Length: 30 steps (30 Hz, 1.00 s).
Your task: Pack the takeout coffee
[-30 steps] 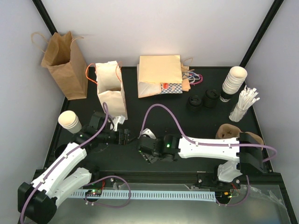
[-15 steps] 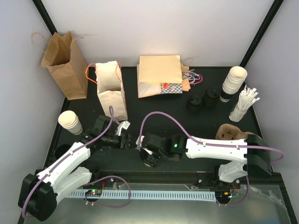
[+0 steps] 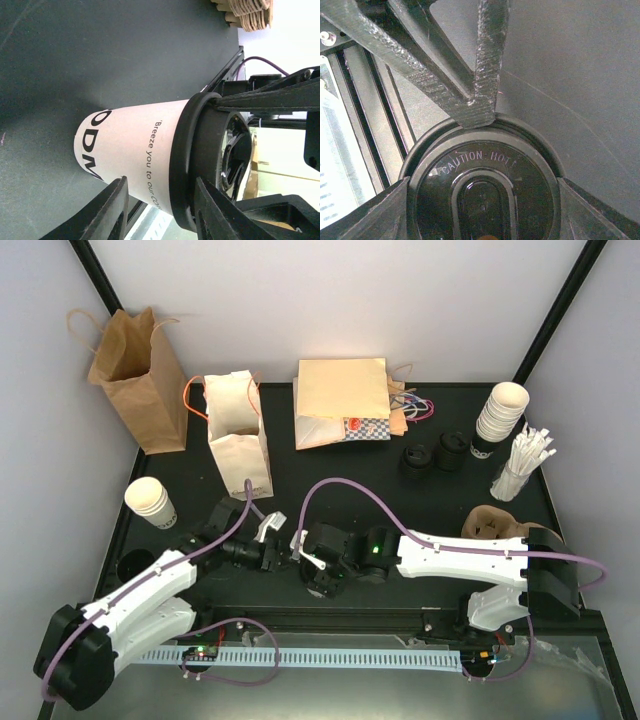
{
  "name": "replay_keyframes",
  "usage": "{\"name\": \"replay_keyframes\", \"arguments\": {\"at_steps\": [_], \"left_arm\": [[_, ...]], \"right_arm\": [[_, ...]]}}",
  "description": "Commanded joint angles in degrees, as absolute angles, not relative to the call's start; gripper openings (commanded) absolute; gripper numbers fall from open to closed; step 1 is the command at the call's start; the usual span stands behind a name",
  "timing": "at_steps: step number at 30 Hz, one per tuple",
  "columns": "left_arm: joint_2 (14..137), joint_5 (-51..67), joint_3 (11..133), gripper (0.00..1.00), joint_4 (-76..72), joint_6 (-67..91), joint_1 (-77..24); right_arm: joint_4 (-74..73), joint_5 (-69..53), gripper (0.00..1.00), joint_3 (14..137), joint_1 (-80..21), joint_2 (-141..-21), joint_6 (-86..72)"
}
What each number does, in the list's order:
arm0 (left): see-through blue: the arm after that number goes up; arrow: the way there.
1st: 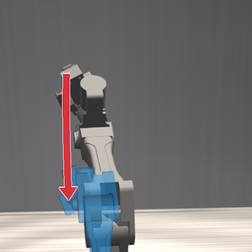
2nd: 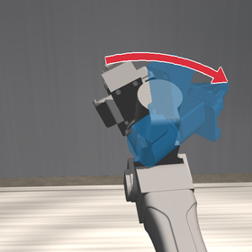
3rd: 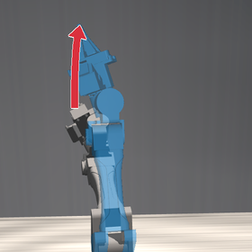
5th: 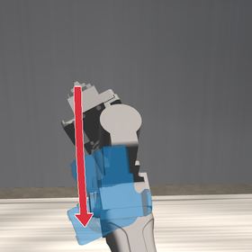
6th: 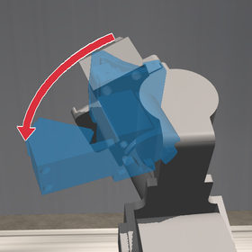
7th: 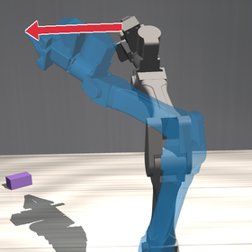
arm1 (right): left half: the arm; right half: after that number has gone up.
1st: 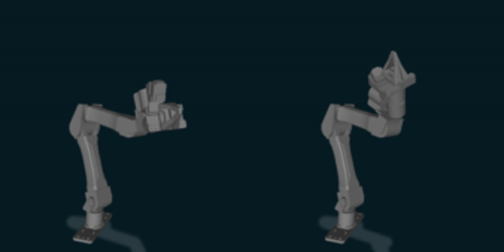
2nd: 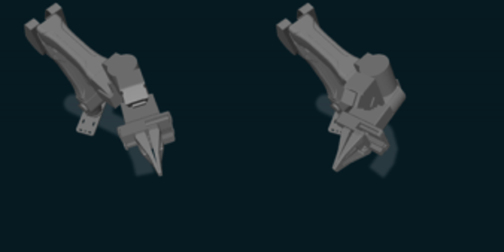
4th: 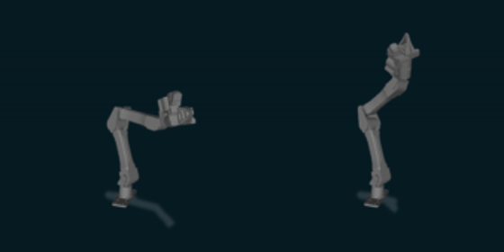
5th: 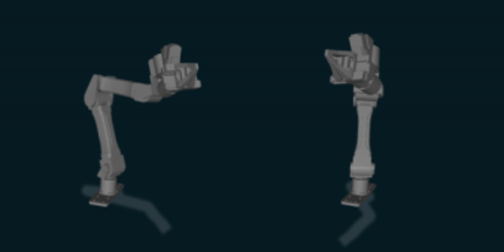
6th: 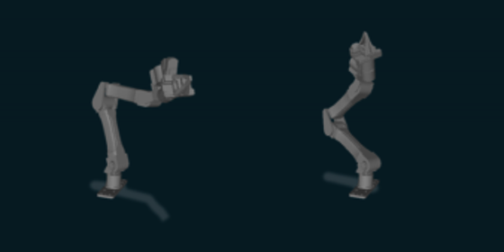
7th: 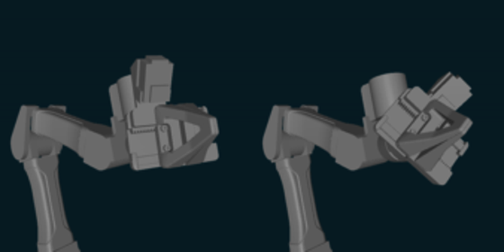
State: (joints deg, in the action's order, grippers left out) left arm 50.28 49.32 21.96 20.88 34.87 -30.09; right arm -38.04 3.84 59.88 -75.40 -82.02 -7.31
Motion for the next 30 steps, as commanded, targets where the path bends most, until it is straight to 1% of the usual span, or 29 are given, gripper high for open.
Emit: {"name": "replay_keyframes", "arguments": {"at_steps": [1,8,10,13,24,30], "left_arm": [[51.06,49.95,21.34,0.36,19.38,34.62,-30.60],[53.64,48.01,20.10,0.28,18.37,34.28,-31.43],[55.28,46.49,20.00,0.22,19.32,34.06,-31.91],[57.86,44.76,20.51,0.17,21.49,33.11,-32.61],[57.87,41.25,21.33,0.16,23.09,33.75,-33.37],[54.68,39.91,22.96,0.19,25.39,34.19,-33.79]], "right_arm": [[-38.71,2.98,0.69,59.35,-74.93,-83.63,-6.30],[-38.61,2.55,0.69,59.21,-74.95,-83.74,-6.42],[-38.48,2.40,0.69,59.06,-74.94,-83.84,-6.57],[-38.45,2.02,0.69,58.98,-74.90,-84.31,-6.80],[-39.36,2.11,0.69,59.86,-74.96,-85.43,-6.46],[-39.11,1.88,0.69,59.73,-74.97,-85.67,-6.35]]}}
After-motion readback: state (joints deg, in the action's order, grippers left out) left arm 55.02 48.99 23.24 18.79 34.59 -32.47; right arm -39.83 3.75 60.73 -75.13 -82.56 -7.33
